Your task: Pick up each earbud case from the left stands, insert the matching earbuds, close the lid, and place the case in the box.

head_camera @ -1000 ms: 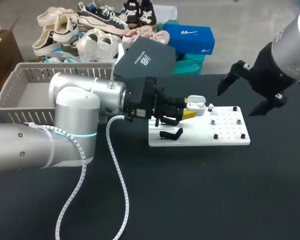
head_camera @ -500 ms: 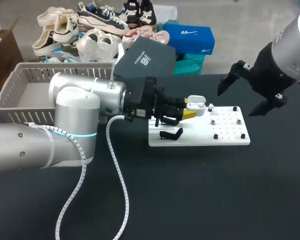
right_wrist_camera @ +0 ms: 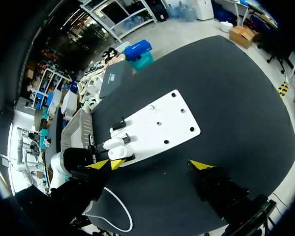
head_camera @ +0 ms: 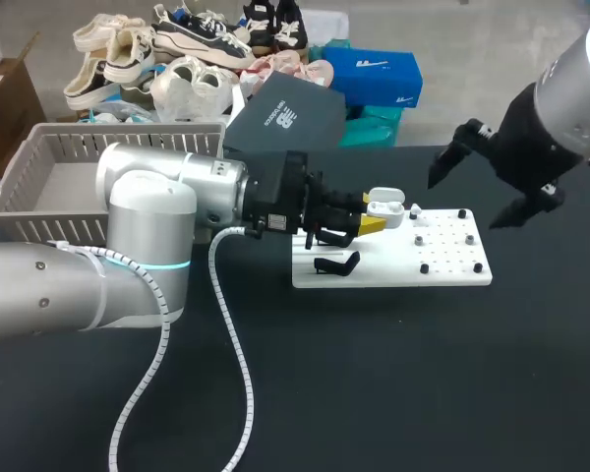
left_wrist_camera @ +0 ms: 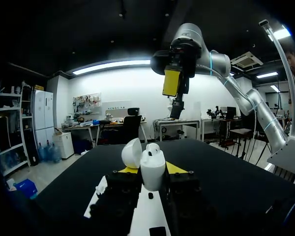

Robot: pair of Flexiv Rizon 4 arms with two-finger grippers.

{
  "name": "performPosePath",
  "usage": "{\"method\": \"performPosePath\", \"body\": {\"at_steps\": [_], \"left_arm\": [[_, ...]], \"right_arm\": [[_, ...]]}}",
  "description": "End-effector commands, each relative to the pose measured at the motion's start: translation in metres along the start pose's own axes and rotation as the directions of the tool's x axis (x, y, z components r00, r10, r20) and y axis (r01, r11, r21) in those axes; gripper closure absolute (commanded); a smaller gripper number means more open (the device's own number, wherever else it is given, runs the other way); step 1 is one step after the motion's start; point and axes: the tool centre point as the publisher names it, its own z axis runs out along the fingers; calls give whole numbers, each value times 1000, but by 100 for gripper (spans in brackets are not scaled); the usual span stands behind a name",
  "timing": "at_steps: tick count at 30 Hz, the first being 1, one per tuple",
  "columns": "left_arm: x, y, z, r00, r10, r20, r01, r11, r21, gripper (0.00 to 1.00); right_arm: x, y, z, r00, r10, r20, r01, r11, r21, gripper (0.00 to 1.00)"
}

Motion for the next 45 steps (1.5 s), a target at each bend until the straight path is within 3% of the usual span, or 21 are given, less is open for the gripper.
{"method": "performPosePath", "body": {"at_steps": [1, 13, 16, 25, 32, 38, 45], "left_arm": [[0, 0, 0, 1000, 1, -1, -1, 1000, -2, 100], [0, 0, 0, 1000, 1, -1, -1, 1000, -2, 100], [0, 0, 0, 1000, 1, -1, -1, 1000, -2, 100], [0, 0, 0, 1000, 1, -1, -1, 1000, -2, 100], [0, 0, 0, 1000, 1, -1, -1, 1000, -2, 100], [0, 0, 0, 1000, 1, -1, -1, 1000, -2, 100], [0, 0, 0, 1000, 1, -1, -1, 1000, -2, 100]], "right_arm": [[1, -2, -1, 1000, -1, 1, 1, 1000, -3, 0], [1, -2, -1, 1000, -1, 1, 1, 1000, -3, 0], [-3, 10, 4, 999, -33, -29, 33, 999, -4, 0], [-37, 12, 8, 988, -150, -30, 150, 989, 10, 0], [-71, 7, 16, 986, -165, 3, 165, 985, 45, 0], [-82, 9, 37, 960, -280, 5, 279, 958, 64, 0], [-89, 9, 67, 945, -328, 5, 326, 940, 94, 0]]}}
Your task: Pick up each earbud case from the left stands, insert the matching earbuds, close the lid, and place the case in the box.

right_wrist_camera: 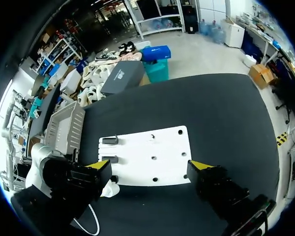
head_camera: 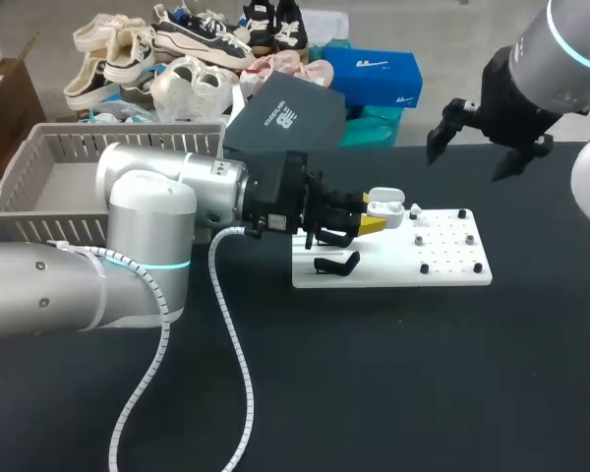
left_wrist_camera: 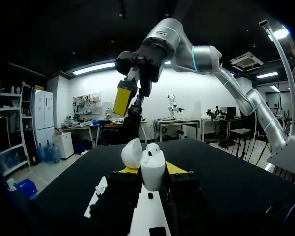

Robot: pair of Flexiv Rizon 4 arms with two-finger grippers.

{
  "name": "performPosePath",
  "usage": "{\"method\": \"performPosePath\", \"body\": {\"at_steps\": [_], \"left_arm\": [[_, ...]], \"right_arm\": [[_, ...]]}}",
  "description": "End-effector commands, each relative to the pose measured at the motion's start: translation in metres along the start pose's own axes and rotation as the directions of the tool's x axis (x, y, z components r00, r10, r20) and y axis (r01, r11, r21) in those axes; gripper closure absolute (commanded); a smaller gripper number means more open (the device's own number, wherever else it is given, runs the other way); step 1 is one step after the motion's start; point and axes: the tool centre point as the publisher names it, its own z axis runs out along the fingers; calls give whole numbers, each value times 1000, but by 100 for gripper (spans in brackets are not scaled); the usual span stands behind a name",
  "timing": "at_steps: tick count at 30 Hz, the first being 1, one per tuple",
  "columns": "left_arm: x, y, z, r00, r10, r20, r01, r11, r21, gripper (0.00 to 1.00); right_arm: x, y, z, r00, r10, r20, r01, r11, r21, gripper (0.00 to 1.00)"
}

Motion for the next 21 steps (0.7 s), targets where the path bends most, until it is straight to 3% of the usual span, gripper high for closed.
{"method": "performPosePath", "body": {"at_steps": [1, 9, 17, 18, 19, 21], "left_arm": [[0, 0, 0, 1000, 1, -1, -1, 1000, -2, 100], [0, 0, 0, 1000, 1, -1, -1, 1000, -2, 100], [0, 0, 0, 1000, 1, -1, -1, 1000, -2, 100], [0, 0, 0, 1000, 1, -1, -1, 1000, -2, 100], [0, 0, 0, 1000, 1, -1, -1, 1000, -2, 100], [0, 0, 0, 1000, 1, -1, -1, 1000, -2, 100]], "right_arm": [[-11, 4, 24, 1000, -4, -1, 4, 1000, 17, 0], [-21, -4, 51, 998, 52, -20, -50, 995, 86, 0], [-16, -2, 67, 993, 94, -67, -86, 990, 114, 2], [-15, -1, 68, 993, 96, -73, -88, 990, 113, 51], [-14, -1, 70, 992, 99, -77, -89, 989, 115, 58], [-13, -1, 73, 989, 115, -91, -104, 988, 117, 58]]}}
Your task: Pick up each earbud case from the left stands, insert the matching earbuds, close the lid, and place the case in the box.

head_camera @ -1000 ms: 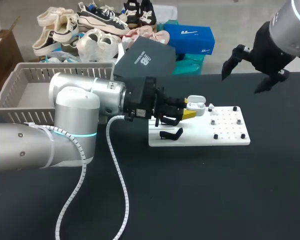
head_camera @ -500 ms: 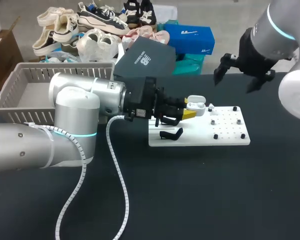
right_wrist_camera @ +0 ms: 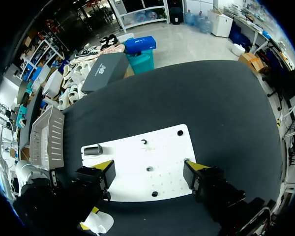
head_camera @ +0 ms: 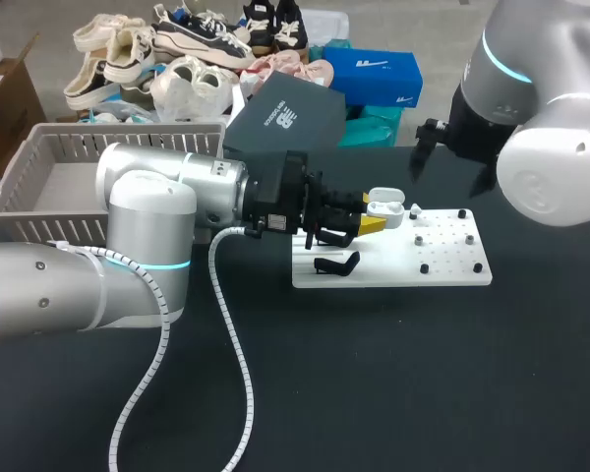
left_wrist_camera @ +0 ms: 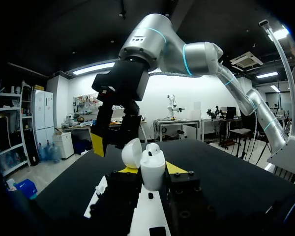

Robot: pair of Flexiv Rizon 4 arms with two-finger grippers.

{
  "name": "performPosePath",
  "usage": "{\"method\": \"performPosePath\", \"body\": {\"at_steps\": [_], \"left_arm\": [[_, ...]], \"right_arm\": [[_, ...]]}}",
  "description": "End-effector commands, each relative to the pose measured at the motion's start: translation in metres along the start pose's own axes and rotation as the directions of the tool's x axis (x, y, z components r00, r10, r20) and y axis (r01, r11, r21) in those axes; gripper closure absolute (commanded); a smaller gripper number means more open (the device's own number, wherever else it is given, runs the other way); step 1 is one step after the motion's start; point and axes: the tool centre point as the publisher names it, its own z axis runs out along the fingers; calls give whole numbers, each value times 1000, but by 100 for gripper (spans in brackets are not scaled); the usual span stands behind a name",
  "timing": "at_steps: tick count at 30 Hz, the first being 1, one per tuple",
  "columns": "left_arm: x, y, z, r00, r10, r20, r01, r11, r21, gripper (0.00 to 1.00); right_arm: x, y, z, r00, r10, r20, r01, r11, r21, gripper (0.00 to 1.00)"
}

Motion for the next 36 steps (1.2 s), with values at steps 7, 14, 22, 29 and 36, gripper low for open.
{"method": "performPosePath", "body": {"at_steps": [7, 14, 22, 29, 36], "left_arm": [[0, 0, 0, 1000, 1, -1, -1, 1000, -1, 100], [0, 0, 0, 1000, 1, -1, -1, 1000, -1, 100], [0, 0, 0, 1000, 1, -1, -1, 1000, -1, 100], [0, 0, 0, 1000, 1, -1, -1, 1000, -1, 100], [0, 0, 0, 1000, 1, -1, -1, 1000, -1, 100]], "right_arm": [[2, 5, 18, 997, 33, -70, -33, 999, 3, 49], [10, 13, 31, 994, 36, -105, -34, 999, 18, 22], [8, 16, 42, 988, 95, -119, -91, 995, 45, 51], [9, 17, 54, 986, 108, -126, -103, 993, 50, 51], [7, 14, 66, 984, 123, -132, -117, 992, 51, 56]]}}
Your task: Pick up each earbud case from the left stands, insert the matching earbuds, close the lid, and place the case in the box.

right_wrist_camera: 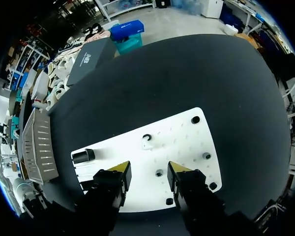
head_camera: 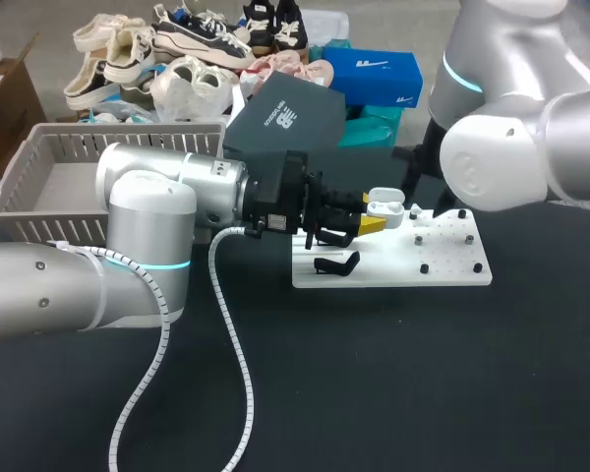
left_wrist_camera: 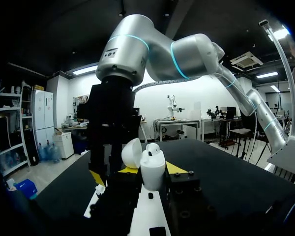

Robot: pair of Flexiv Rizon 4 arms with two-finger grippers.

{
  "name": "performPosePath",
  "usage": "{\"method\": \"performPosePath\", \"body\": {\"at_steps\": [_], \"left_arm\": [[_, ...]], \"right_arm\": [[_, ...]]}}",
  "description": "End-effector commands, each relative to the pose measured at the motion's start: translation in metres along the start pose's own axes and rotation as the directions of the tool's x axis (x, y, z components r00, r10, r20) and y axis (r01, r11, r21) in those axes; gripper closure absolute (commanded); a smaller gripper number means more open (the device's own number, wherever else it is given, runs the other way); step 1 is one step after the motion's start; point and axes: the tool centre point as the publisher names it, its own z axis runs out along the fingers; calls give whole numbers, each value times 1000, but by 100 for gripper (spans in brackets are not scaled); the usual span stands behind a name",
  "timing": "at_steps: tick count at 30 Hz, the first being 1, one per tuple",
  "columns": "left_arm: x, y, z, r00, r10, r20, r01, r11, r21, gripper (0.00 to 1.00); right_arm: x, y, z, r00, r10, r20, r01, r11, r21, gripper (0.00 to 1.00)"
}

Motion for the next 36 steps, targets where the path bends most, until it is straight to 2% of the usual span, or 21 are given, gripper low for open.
{"method": "performPosePath", "body": {"at_steps": [1, 29, 36], "left_arm": [[0, 0, 0, 1000, 1, -1, -1, 1000, -2, 100], [0, 0, 0, 1000, 1, -1, -1, 1000, -2, 100], [0, 0, 0, 1000, 1, -1, -1, 1000, -2, 100]], "right_arm": [[-5, 0, 8, 1000, 6, -6, -5, 1000, 3, 56], [-15, 2, 25, 1000, -20, -20, 19, 999, -43, 64], [-18, 2, 27, 1000, -23, -22, 22, 999, -45, 69]]}}
